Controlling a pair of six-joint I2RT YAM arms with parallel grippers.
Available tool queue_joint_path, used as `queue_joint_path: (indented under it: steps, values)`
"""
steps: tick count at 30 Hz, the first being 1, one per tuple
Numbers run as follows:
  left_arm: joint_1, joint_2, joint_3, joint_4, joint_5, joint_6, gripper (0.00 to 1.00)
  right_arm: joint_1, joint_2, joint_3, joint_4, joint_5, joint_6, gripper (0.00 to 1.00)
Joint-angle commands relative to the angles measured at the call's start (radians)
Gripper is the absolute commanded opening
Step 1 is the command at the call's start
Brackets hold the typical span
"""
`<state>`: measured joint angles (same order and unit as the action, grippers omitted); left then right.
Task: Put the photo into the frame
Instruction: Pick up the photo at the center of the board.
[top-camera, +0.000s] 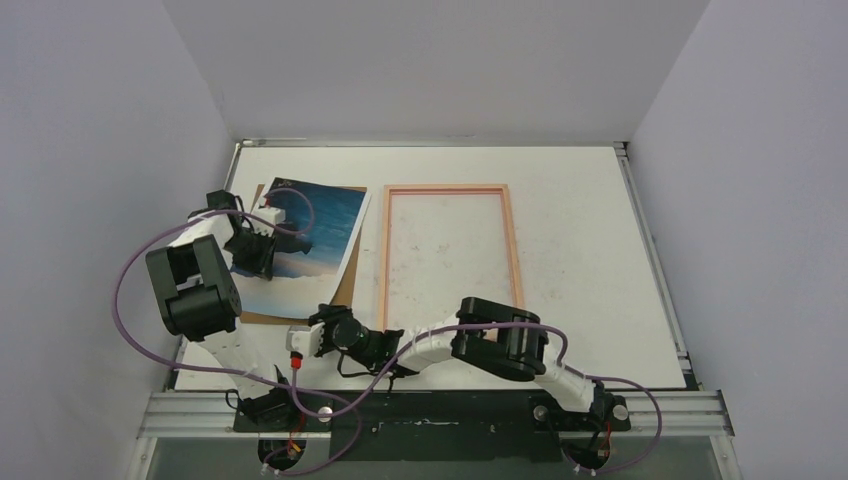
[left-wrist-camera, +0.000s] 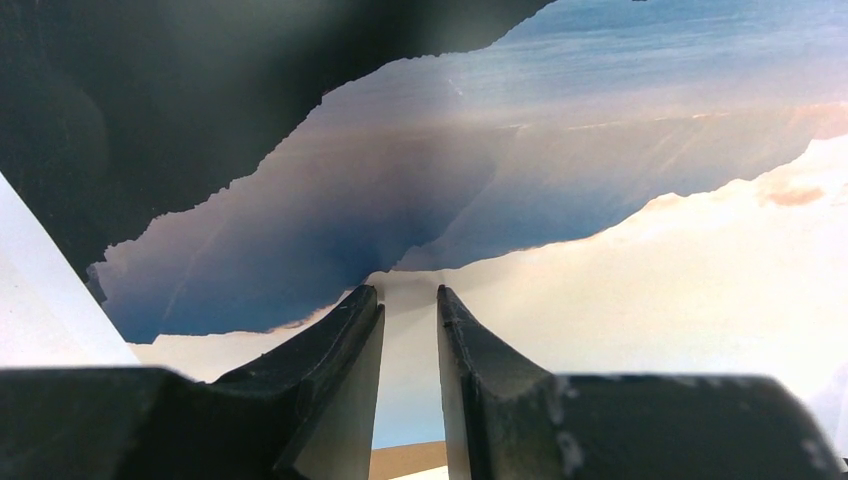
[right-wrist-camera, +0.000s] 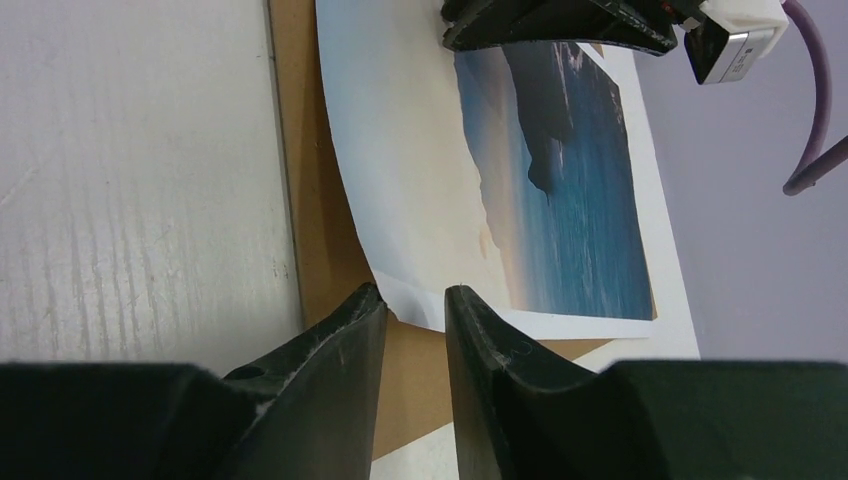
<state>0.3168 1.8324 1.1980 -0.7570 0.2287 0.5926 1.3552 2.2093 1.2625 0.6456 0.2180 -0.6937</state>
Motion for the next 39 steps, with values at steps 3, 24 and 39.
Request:
queue_joint_path:
  steps: [3, 24, 39]
  values:
    - [-0.002, 0.035, 0.028, -0.038, 0.033, 0.031, 0.24, 0.025, 0.019, 0.032, 0.105, 0.026, -0.07, 0.23]
    - [0.07, -0.074, 0.517, -0.463, 0.419, 0.021, 0.46, -0.028, -0.042, 0.155, -0.072, -0.072, 0.093, 0.05]
    - [0.158, -0.225, 0.601, -0.79, 0.731, 0.456, 0.78, -0.171, -0.206, 0.231, -0.156, -0.211, 0.356, 0.05]
